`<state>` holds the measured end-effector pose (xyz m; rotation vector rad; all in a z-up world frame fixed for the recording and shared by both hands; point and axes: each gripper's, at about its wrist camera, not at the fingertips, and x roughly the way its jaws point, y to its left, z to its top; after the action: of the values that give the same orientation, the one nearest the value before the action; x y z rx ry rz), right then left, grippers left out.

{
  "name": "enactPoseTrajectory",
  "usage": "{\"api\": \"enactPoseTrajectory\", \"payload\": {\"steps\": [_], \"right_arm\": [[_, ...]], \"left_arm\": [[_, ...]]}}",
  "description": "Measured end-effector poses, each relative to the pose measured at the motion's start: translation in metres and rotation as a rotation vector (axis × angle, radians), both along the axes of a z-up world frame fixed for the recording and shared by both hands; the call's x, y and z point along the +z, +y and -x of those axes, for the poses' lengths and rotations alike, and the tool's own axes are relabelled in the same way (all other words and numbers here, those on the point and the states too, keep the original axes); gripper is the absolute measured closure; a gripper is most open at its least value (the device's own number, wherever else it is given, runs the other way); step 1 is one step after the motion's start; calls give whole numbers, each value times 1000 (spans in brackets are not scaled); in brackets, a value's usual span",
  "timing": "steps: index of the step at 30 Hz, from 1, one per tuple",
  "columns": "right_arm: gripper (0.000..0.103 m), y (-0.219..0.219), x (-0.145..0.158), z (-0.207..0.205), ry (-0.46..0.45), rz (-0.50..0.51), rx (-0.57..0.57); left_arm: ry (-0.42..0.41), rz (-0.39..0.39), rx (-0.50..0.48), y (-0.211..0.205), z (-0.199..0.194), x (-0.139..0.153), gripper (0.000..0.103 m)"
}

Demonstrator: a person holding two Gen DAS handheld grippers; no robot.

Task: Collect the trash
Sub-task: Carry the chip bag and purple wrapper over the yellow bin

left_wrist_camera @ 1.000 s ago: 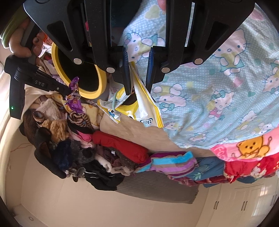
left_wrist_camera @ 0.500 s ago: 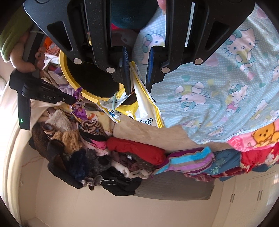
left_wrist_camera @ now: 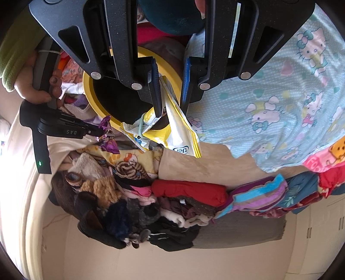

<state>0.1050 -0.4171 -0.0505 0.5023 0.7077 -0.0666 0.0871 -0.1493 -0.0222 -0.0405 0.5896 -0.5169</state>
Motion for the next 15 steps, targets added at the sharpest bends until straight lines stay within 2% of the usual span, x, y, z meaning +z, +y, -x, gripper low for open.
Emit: {"api": "enactPoseTrajectory", "payload": {"steps": [15], "right_arm": [[93,-15,-21,-3,47,-39,-10]], "left_arm": [[47,-100,-87,-50,-11,-26,91]]}}
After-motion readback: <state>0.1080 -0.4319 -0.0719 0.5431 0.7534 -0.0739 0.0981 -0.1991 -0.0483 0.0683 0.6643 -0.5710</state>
